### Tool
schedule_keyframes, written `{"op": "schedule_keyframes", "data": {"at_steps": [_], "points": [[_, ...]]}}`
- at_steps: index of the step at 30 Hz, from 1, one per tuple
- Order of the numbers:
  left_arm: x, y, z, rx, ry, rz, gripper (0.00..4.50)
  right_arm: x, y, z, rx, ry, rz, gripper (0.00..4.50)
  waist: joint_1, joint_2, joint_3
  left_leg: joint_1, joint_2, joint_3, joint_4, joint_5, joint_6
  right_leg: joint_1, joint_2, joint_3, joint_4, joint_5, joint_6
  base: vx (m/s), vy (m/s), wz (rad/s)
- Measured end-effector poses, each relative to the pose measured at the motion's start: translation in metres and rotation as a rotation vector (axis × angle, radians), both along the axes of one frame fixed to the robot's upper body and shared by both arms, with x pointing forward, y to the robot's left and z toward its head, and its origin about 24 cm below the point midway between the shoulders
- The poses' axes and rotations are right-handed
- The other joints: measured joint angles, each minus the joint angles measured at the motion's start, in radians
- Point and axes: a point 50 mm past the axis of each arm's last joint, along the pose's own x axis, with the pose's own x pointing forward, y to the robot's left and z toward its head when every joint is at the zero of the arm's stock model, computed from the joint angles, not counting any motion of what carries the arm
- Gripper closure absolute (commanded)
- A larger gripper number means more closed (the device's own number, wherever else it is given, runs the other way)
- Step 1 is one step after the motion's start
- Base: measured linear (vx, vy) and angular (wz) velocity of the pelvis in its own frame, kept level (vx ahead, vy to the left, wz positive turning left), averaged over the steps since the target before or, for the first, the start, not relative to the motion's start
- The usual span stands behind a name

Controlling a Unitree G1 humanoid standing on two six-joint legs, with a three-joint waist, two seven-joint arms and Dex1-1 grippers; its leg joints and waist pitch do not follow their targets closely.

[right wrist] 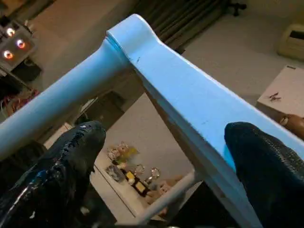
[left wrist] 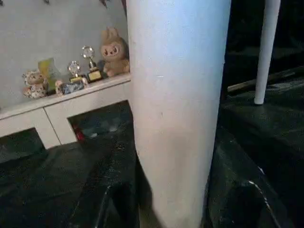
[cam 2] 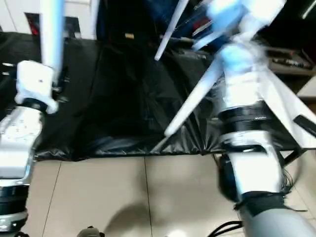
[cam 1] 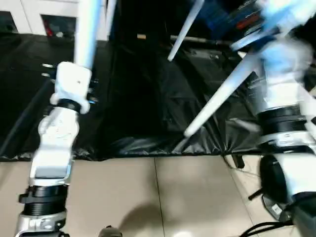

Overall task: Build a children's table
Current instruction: Flip table

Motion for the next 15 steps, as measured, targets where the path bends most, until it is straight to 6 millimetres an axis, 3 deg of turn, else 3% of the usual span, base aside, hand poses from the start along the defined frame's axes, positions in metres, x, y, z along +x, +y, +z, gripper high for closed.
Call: {"op": "schedule_keyframes", "data": {"at_steps": [4, 8, 12, 15], "points": [[0.0, 0.002, -0.001, -0.006, 0.014, 0.02, 2.94, -0.001, 0.004, -0.005, -0.033, -0.01, 0.0, 0.0, -0.002, -0.001, 0.0, 0.0, 0.0, 0.002, 0.0, 0.0, 0.001, 0.0, 0.0, 0.001, -0.002, 0.0, 0.0, 0.0, 0.0, 0.0], [-0.002, 0.004, -0.003, -0.008, 0.015, 0.03, 2.94, -0.006, 0.009, -0.028, -0.028, 0.045, 0.03, 0.0, -0.001, -0.004, -0.001, 0.0, 0.0, 0.002, -0.002, 0.0, 0.001, 0.0, 0.0, 0.001, -0.002, -0.001, 0.001, 0.0, 0.0, 0.0], [-0.004, 0.006, -0.007, -0.016, 0.024, 0.042, 2.94, -0.017, 0.013, -0.072, 0.019, 0.218, 0.024, 0.0, -0.001, -0.008, -0.002, 0.004, 0.001, 0.003, -0.005, 0.0, 0.001, 0.003, 0.0, 0.001, -0.003, -0.002, 0.003, 0.0, 0.0, 0.0], [-0.006, 0.009, -0.011, -0.033, 0.034, 0.059, 2.94, -0.027, 0.014, -0.125, 0.066, 0.455, -0.003, 0.0, -0.004, -0.005, 0.0, 0.003, 0.0, 0.002, -0.006, 0.0, 0.001, 0.002, 0.0, 0.002, -0.005, 0.0, 0.005, 0.0, 0.0, 0.0]]}}
